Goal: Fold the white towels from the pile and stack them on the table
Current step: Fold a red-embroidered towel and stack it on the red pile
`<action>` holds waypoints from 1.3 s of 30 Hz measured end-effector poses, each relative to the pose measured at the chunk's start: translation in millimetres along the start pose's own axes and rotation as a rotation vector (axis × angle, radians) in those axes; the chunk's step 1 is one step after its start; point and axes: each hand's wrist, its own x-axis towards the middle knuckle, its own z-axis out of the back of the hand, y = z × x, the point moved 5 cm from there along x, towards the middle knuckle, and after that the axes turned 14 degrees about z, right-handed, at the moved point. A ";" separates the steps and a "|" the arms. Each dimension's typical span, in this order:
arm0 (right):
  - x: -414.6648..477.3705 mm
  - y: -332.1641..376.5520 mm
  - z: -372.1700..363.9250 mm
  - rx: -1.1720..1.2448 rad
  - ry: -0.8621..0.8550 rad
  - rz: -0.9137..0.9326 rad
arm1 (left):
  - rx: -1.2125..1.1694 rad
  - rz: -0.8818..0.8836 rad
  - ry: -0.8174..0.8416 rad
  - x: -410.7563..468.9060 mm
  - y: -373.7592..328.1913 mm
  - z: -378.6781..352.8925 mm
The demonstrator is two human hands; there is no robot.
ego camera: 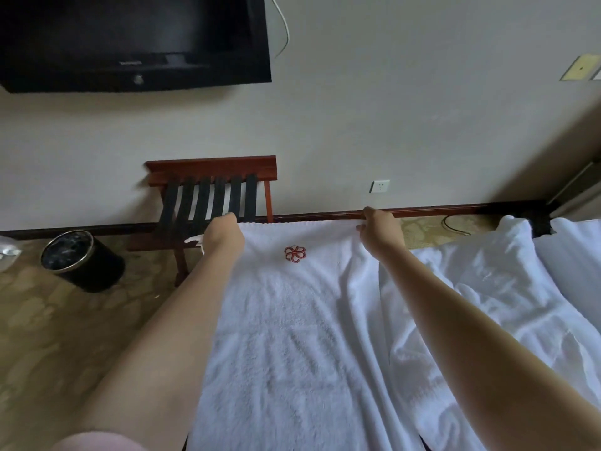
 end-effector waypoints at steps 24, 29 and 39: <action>-67.9 71.0 94.0 0.078 -0.321 0.080 | 0.129 -0.179 -0.294 -80.6 55.7 108.6; -130.0 55.8 64.0 0.084 -0.292 0.036 | 0.080 -0.228 -0.242 -127.2 96.1 57.9; -250.4 65.6 29.7 0.156 -0.412 0.085 | -0.296 -0.307 -0.320 -203.6 163.8 10.9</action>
